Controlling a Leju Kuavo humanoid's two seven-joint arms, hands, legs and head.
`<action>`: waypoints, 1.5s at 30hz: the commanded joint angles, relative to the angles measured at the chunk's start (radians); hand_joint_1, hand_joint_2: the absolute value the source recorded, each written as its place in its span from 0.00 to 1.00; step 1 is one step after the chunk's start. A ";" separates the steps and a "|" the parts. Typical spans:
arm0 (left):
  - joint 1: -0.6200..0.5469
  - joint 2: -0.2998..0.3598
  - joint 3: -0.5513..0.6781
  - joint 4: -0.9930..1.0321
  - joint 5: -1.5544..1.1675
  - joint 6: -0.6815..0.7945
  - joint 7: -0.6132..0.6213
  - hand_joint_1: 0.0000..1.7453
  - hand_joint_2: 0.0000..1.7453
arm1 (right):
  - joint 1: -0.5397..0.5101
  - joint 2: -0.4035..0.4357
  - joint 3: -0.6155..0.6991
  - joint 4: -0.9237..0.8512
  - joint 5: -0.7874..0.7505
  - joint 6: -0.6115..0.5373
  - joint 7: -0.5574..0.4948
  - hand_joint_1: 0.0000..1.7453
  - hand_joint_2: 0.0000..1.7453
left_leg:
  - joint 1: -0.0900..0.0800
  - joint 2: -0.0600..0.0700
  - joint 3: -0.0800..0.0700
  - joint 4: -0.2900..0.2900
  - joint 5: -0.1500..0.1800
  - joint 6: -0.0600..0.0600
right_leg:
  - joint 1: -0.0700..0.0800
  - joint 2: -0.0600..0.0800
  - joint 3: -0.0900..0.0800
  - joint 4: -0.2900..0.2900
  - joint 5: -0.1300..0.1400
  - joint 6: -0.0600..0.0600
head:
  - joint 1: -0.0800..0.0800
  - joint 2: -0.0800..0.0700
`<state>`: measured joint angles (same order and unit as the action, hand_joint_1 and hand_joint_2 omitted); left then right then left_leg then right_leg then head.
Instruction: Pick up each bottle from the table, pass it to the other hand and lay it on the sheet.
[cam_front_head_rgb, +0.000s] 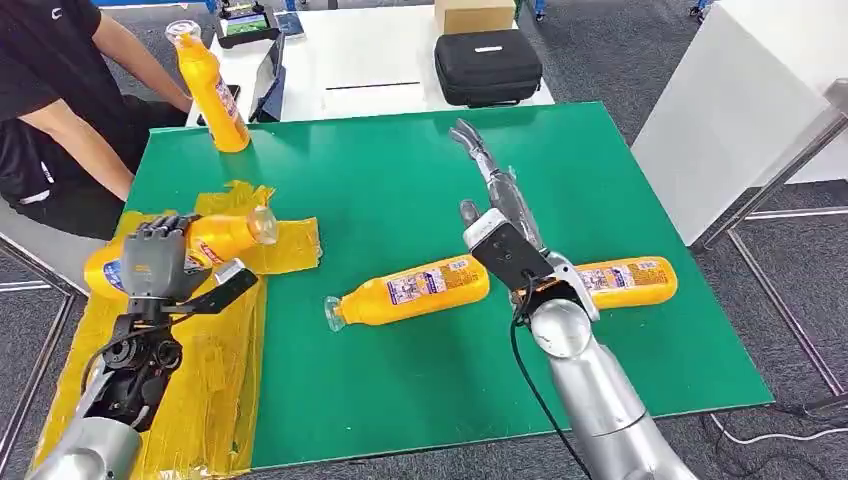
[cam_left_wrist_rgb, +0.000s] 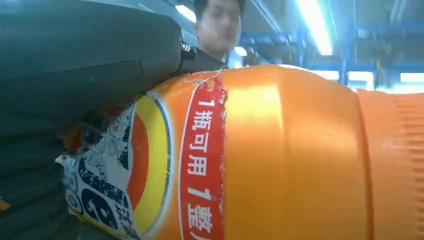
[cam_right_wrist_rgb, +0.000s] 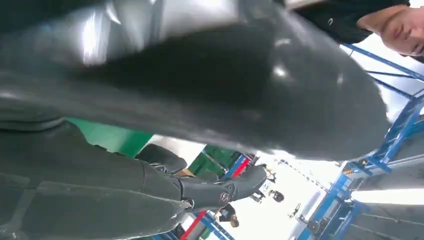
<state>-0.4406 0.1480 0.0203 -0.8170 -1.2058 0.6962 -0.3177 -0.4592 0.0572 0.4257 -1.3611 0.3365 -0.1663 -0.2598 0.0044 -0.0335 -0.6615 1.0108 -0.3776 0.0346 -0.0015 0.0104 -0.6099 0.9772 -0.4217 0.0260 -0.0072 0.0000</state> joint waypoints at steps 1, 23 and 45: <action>-0.085 -0.015 -0.072 0.265 -0.008 -0.003 0.002 1.00 1.00 | -0.047 -0.037 0.038 0.027 -0.011 0.010 0.004 0.00 0.00 | -0.001 0.001 0.004 0.000 -0.001 -0.001 | 0.000 -0.002 0.005 0.000 -0.002 0.000 | 0.000 0.000; -0.105 -0.041 -0.212 0.384 0.100 -0.207 -0.120 0.00 1.00 | -0.007 -0.062 0.017 0.033 -0.022 0.008 0.001 0.00 0.00 | -0.001 -0.001 0.007 0.000 -0.001 -0.001 | 0.000 -0.002 0.008 -0.001 -0.001 0.000 | 0.000 0.000; -0.117 -0.015 -0.270 0.269 0.274 -0.266 -0.152 0.00 0.00 | -0.008 -0.095 0.012 0.078 0.000 0.025 0.005 0.00 0.00 | 0.000 -0.001 0.009 0.000 0.000 -0.002 | 0.000 -0.002 0.011 0.000 -0.001 0.000 | 0.000 0.000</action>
<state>-0.5409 0.1400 -0.2113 -0.5546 -0.9403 0.4429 -0.4723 -0.4160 -0.0275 0.4402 -1.3577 0.3372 -0.1488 -0.2609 0.0044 -0.0377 -0.6543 1.0106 -0.3769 0.0338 -0.0014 0.0083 -0.6015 0.9772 -0.4219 0.0258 -0.0072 0.0000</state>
